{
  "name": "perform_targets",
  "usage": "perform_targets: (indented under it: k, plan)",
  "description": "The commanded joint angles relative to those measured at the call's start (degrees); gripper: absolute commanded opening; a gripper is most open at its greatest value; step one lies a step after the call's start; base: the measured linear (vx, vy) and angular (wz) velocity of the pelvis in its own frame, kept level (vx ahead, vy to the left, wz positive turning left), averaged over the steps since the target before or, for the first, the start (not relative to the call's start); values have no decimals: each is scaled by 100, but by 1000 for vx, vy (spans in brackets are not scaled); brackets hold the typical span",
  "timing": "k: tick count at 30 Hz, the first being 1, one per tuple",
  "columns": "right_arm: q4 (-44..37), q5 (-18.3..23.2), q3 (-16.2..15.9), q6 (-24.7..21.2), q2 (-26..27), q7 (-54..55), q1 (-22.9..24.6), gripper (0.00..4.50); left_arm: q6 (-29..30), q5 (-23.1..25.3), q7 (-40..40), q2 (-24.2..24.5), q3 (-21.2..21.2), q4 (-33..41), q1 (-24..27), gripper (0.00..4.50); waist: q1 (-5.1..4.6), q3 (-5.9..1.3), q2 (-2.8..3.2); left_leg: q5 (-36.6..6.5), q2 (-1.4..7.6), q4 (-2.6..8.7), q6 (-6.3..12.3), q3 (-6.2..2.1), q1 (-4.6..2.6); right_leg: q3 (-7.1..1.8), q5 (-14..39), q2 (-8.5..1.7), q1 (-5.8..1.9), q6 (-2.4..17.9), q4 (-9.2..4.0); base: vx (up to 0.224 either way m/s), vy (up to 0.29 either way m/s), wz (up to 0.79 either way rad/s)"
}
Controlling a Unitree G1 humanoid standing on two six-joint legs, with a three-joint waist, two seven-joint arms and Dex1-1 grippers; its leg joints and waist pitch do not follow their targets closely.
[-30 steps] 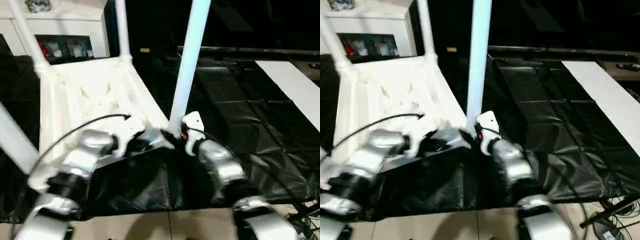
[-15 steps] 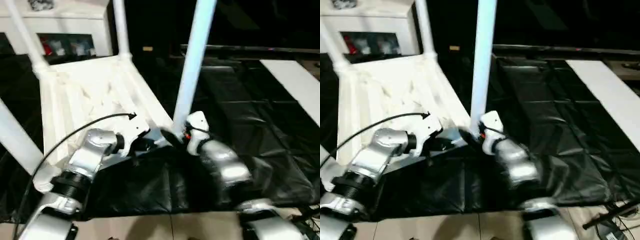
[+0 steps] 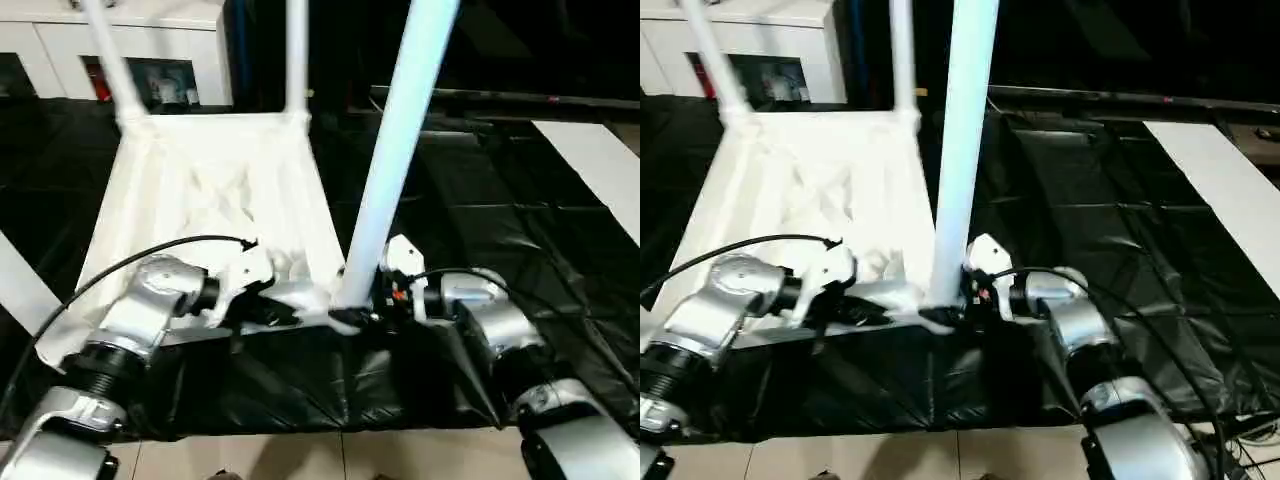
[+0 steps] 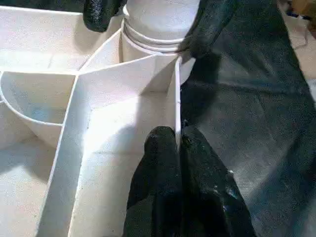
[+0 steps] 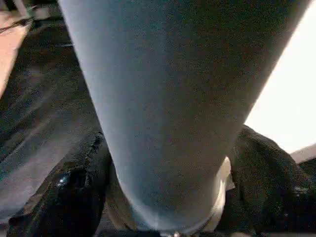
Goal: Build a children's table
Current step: Rotate leg to tighten
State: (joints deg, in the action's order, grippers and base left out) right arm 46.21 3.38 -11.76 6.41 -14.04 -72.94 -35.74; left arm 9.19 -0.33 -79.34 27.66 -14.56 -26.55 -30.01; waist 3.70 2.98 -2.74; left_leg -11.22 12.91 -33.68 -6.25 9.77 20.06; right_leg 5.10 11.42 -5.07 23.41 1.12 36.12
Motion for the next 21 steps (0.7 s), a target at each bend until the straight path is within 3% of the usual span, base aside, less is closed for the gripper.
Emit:
perform_targets:
  k: [1,7,8,10,12,13,15,18,21]
  plan:
    - [75,-46,-81,0,-67,-104,-66,323,-118,-154,-452,-72,-243,-22,-115,0,-6,-369,65,-630,70,356,449,71,1,-312,335,-278,-348,1544,-348,0,0,0]
    - [-40,41,-53,-34,-32,-148,26,278,-179,-168,-468,-105,-271,-122,-176,0,-6,-386,78,-645,66,351,395,70,-7,-311,158,-274,-360,1611,-335,0,0,0]
    - [-114,100,14,-91,-4,-88,102,273,-177,-162,-392,-156,-252,-153,-185,0,-1,-385,114,-656,62,351,381,68,-9,-312,143,-272,-359,1621,-338,0,0,0]
    - [-171,111,174,-145,108,426,220,267,-117,-48,-27,-278,-235,-228,-214,0,2,-385,89,-635,62,353,371,70,-8,-311,90,-264,-362,1613,-338,0,0,0]
    - [-149,79,302,-132,230,973,280,265,-6,3,312,-436,-178,-288,-256,0,-10,-360,71,-819,63,380,295,60,-17,-312,452,-283,-353,1532,-379,0,0,0]
    - [-120,50,398,-120,332,1399,313,265,64,48,560,-547,-144,-323,-286,0,-19,-353,27,-893,55,386,257,59,-15,-310,663,-281,-357,1472,-408,0,0,0]
    - [-74,32,554,-127,489,2013,356,263,151,117,913,-722,-112,-355,-327,0,-38,-336,40,-1098,51,404,84,39,-32,-313,1396,-313,-344,1235,-482,0,0,0]
    - [-13,29,868,-326,1070,3508,481,262,544,169,1820,-1320,-33,-240,-367,0,-79,-325,-10,-1142,50,415,31,35,-19,-315,1767,-313,-319,1026,-524,0,0,0]
    - [-75,-35,893,-439,1414,4146,538,262,796,218,2293,-1649,-12,-49,-314,0,-124,-327,-14,-1093,34,408,41,36,0,-309,1877,-303,-301,919,-549,0,0,0]
